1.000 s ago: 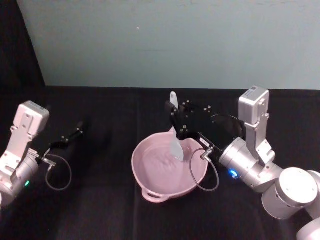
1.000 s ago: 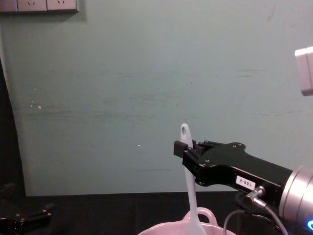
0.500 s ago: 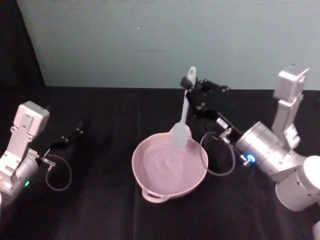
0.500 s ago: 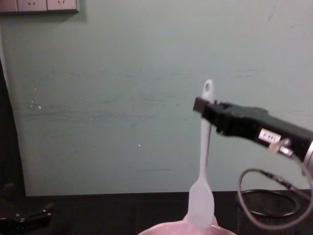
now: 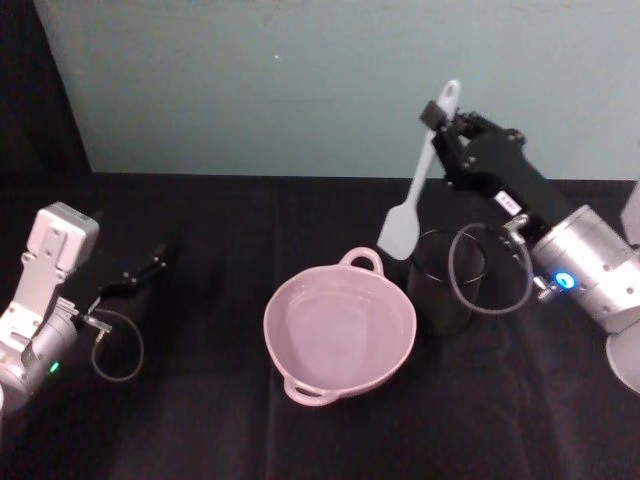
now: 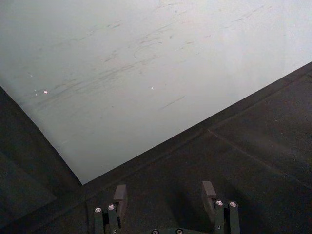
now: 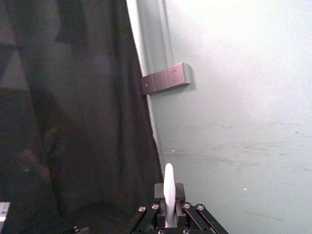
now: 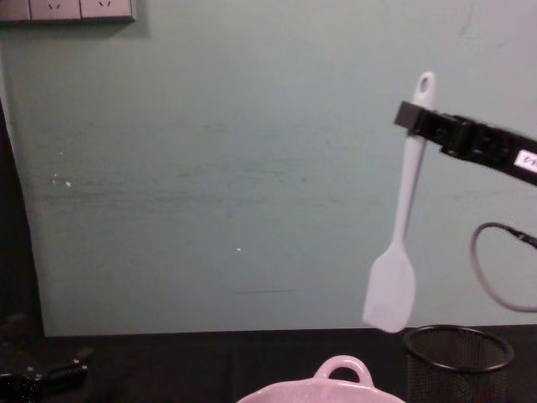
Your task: Use the one hand to pick up the spoon and stir the clear water in the bowl.
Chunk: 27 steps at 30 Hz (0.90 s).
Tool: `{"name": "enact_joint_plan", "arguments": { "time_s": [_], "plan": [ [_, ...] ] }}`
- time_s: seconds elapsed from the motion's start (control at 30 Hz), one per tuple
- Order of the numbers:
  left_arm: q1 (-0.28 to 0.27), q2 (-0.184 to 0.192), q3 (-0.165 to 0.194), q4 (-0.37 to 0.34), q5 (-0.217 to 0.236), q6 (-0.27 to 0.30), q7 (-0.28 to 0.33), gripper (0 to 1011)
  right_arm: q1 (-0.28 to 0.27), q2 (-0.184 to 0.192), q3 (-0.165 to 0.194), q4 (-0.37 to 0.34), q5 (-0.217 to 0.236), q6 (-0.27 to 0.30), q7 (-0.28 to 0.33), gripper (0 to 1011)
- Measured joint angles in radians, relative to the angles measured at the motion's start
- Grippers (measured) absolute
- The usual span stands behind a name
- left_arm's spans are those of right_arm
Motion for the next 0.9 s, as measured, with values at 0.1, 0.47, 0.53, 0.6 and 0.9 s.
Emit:
{"name": "enact_joint_plan", "arguments": {
  "time_s": [0.1, 0.47, 0.53, 0.6, 0.9],
  "plan": [
    [0.0, 0.0, 0.0, 0.0, 0.0, 0.0, 0.0, 1005, 0.001, 0.016, 0.014, 0.001, 0.015, -0.003, -0.007, 117],
    [0.0, 0.0, 0.0, 0.0, 0.0, 0.0, 0.0, 1005, 0.025, 0.047, 0.056, 0.087, 0.054, -0.013, -0.023, 116],
    [0.0, 0.0, 0.0, 0.0, 0.0, 0.0, 0.0, 1005, 0.033, 0.048, 0.058, 0.112, 0.056, -0.015, -0.022, 117],
    [0.0, 0.0, 0.0, 0.0, 0.0, 0.0, 0.0, 1005, 0.037, 0.048, 0.058, 0.126, 0.057, -0.017, -0.022, 116],
    [0.0, 0.0, 0.0, 0.0, 0.0, 0.0, 0.0, 1005, 0.056, 0.042, 0.057, 0.204, 0.074, -0.019, -0.003, 117]
  ]
}}
